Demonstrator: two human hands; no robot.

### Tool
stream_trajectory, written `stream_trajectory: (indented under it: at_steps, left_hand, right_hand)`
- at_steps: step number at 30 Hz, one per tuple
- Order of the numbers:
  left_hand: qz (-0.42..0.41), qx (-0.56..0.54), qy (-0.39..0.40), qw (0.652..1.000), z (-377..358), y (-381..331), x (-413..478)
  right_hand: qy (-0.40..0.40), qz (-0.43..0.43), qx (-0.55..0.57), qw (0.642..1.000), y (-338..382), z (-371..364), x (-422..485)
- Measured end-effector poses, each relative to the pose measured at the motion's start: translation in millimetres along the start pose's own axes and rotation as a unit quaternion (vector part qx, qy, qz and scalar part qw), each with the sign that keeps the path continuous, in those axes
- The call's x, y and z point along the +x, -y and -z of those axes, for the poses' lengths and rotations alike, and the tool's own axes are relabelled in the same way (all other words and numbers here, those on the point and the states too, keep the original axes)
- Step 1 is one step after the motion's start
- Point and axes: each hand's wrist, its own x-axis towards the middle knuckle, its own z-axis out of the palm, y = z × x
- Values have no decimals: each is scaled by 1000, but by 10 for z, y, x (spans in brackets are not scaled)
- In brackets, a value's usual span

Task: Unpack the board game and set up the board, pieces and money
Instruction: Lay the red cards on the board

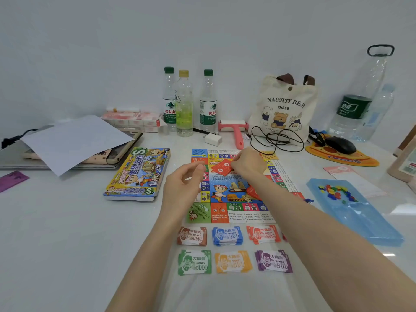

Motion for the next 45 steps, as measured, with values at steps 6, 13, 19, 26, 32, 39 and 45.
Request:
stream_trajectory:
  at_steps: [6,13,19,26,32,39,45]
  left_hand:
    - [-3,11,0,1000,-13,-3,0]
    - [1,0,-5,1000,17,-13,-5]
    - [-2,1,-11,1000,15,-22,-13]
    - [-8,1,-6,1000,19,-18,-6]
    - [-5,0,-11,1000,25,-4,4]
    - [-3,-1,-8,1000,17,-17,-6]
    - [-4,17,-7,1000,-3,-17,-27]
  right_hand:
    - [-14,64,55,996,-29,40,-55]
    - [114,253,-20,961,-48,269,-5]
    - [165,301,-210,915,60,345,-93]
    - [147,326,-293,887,156,323,-102]
    - [146,328,-290,887,171,305,-92]
    - [160,314,-270,896,166,306,-108]
    - [131,308,-206,919,121,469,-207]
